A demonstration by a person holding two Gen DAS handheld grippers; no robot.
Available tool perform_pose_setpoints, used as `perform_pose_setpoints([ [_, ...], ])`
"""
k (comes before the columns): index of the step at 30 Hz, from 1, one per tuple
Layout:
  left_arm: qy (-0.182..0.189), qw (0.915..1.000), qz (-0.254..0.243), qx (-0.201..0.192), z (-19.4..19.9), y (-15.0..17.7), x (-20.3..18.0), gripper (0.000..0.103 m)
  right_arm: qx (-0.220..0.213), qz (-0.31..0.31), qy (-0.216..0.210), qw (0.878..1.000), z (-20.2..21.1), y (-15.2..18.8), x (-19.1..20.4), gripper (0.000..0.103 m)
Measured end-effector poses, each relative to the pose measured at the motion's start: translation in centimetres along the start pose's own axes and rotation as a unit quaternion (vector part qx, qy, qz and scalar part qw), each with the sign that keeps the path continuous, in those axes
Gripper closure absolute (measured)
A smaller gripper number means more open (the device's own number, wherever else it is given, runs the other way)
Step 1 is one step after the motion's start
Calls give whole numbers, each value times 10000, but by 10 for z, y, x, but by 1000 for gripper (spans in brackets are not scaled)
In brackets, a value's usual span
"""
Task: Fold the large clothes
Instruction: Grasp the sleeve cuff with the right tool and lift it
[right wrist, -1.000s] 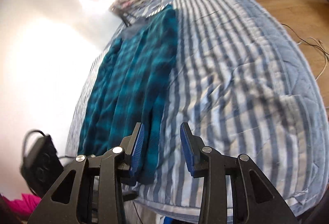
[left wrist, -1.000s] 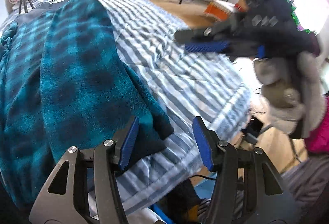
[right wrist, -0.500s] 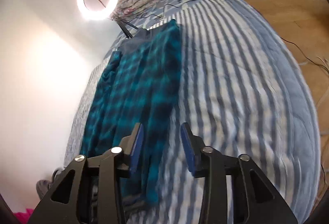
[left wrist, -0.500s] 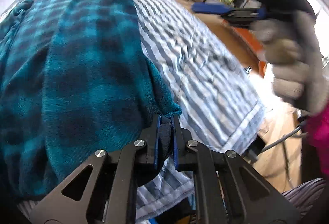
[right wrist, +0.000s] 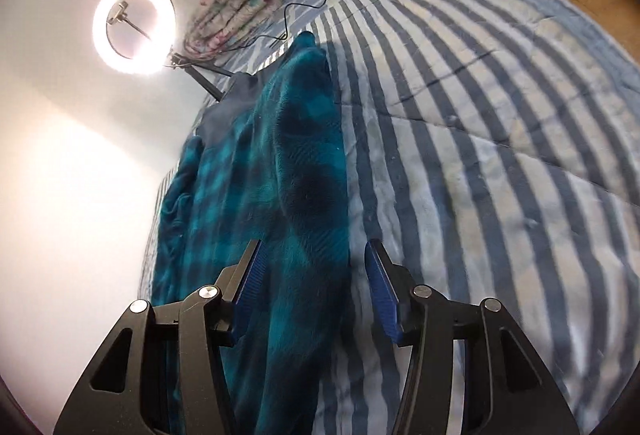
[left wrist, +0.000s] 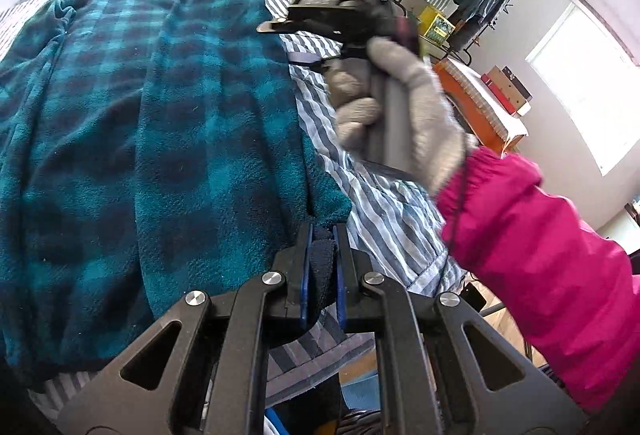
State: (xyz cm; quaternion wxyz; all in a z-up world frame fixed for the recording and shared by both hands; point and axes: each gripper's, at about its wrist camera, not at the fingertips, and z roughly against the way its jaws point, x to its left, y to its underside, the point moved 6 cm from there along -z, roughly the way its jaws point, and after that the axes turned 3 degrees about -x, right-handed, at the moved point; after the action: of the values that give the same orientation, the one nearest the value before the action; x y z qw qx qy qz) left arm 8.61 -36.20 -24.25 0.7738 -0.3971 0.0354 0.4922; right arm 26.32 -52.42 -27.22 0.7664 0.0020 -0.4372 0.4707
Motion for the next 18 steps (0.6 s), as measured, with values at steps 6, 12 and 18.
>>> perform_pose_setpoints([
  [6,72,9999,59,-39,5,1,4,96,207,77,122,9997,-31,1,10,92],
  [12,201,9993,268,-157,16,1,16,96,173,814,773,9935,-28,-7,45,94],
  [18,241,9975,592,-310,34,3,38,96,128,1516,1375,9788,-33,-10,93,95],
])
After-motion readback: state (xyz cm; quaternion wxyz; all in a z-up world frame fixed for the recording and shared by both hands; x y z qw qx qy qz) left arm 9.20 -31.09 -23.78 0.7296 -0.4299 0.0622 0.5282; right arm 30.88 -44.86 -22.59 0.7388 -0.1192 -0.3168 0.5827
